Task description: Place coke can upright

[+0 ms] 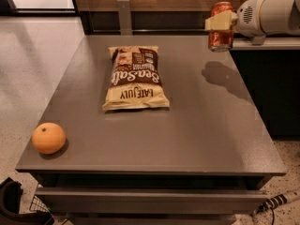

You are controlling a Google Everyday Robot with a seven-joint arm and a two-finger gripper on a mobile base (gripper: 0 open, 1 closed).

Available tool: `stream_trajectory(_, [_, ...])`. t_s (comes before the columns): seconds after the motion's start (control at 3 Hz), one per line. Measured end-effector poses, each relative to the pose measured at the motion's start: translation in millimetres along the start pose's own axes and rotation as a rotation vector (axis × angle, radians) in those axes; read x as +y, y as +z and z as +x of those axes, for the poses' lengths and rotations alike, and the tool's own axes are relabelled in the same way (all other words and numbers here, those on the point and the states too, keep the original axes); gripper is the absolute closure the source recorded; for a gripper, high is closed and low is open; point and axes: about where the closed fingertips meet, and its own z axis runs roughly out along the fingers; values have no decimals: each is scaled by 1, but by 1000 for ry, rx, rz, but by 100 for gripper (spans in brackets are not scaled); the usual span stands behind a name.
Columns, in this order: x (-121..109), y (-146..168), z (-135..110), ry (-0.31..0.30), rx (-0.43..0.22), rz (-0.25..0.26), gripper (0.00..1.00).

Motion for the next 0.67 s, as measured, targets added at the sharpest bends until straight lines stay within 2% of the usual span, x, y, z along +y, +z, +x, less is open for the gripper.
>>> stream_trajectory(0.33, [0,-2,-1,-69,-57,-115,100])
stream_trajectory(0.67, [-4,1,2,-211,-107,-247,100])
